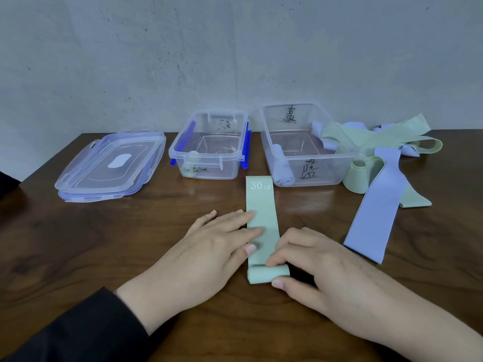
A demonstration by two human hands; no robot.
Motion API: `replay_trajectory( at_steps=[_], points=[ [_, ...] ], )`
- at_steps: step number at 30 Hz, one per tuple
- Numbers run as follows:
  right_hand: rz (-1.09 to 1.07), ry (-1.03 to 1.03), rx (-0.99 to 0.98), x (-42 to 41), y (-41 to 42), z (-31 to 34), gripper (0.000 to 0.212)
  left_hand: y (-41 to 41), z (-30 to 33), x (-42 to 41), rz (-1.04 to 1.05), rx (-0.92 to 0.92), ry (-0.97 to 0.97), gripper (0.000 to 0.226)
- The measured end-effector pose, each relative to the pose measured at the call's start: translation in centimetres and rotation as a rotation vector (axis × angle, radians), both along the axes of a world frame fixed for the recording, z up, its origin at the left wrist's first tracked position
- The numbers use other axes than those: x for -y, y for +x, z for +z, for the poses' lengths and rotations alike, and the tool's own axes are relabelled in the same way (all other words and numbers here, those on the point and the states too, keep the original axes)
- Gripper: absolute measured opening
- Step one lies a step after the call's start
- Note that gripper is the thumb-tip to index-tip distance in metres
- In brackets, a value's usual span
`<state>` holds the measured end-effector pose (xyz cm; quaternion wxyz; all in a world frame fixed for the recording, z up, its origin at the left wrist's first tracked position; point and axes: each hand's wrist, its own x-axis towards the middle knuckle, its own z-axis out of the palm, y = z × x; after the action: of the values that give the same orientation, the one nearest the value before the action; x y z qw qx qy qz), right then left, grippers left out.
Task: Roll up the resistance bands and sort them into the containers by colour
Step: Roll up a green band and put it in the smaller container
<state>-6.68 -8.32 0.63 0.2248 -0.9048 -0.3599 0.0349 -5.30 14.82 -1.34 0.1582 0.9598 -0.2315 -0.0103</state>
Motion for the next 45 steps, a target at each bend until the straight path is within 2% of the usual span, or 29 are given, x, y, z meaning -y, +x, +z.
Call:
replay_trajectory(
  at_steps=[4,10,13,16,19,21,24,27,30,36,43,45],
  points=[
    [-0.002,0.015,-0.018,0.1,0.1,0.0,0.018,1.0,0.0,0.6,-0.01,-0.004,0.059,0.053],
    [-0.056,0.051,-0.016,0.0,0.3,-0.1,0.013,2.6,0.1,0.8,0.003,0.01,0.009,0.05],
    [-0.081,0.019,0.019,-0.1,0.3,-0.1,0.026,2.7,0.0,0.6,-0.004,0.028,0.004,0.049],
    [-0.084,-0.042,0.035,-0.4,0.5,-0.4,0.038,2.8,-0.2,0.7,0.001,0.038,-0.009,0.042],
    [-0.114,-0.021,0.041,-0.5,0.7,-0.5,0.033,2.8,0.1,0.6,0.014,0.082,-0.089,0.036],
    [-0.11,-0.03,0.045,-0.6,0.8,-0.6,0.032,2.4,0.9,0.5,0.005,0.158,-0.201,0.024],
    [-0.098,-0.006,0.032,-0.5,0.9,-0.7,0.03,1.1,2.1,0.4,-0.093,0.237,-0.236,0.009],
    [-0.114,0.036,0.031,-0.4,1.0,-0.9,0.025,-0.1,2.5,0.4,-0.2,0.241,-0.113,0.019],
    [-0.122,0.061,0.037,-0.2,1.1,-0.9,0.018,-0.2,2.3,0.4,-0.21,0.23,-0.001,0.025],
    [-0.117,0.041,0.009,0.0,1.7,-1.2,0.033,0.1,2.1,0.3,-0.134,0.149,-0.035,0.019],
    [-0.159,0.096,0.007,-0.1,2.1,-1.3,0.014,0.3,1.8,0.3,-0.101,0.116,-0.034,0.026],
    [-0.153,0.099,-0.002,-0.1,2.1,-1.3,0.016,0.3,1.8,0.4,-0.092,0.114,-0.028,0.028]
  ],
)
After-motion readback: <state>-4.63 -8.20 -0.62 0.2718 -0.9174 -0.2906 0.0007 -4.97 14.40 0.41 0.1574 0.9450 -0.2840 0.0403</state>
